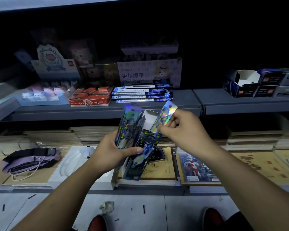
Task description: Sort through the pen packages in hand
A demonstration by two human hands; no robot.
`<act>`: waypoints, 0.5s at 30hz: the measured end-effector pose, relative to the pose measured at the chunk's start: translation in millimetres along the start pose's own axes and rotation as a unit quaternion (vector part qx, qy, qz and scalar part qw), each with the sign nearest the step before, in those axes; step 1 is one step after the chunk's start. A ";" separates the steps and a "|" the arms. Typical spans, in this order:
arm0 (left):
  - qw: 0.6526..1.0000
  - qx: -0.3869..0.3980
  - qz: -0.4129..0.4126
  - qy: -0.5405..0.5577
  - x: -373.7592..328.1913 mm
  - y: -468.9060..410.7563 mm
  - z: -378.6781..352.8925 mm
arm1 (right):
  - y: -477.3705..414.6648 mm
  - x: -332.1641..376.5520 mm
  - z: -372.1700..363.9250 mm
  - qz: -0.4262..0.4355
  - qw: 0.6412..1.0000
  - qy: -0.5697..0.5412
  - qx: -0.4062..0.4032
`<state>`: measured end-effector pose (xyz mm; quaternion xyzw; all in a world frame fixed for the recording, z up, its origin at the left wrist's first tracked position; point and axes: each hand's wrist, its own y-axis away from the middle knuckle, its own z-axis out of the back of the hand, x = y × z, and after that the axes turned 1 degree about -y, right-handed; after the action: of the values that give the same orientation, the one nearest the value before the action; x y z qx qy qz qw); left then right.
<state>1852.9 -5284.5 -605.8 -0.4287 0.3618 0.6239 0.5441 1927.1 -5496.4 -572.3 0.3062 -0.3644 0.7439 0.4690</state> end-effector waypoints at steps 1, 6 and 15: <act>1.000 0.002 0.004 0.006 -0.1 -0.2 0.4 | 0.1 -0.1 -0.8 0.000 1.000 0.005 0.015; 1.000 0.010 0.011 0.011 -0.2 0.3 1.8 | 1.5 0.9 2.1 0.020 0.998 -0.058 -0.014; 0.997 0.078 0.015 0.001 0.1 1.2 -0.8 | 8.1 4.4 -3.2 0.161 0.986 0.000 0.046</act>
<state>1851.8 -5285.4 -606.2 -0.3801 0.4169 0.6014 0.5657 1917.7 -5494.1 -572.6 0.2648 -0.3741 0.8260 0.3281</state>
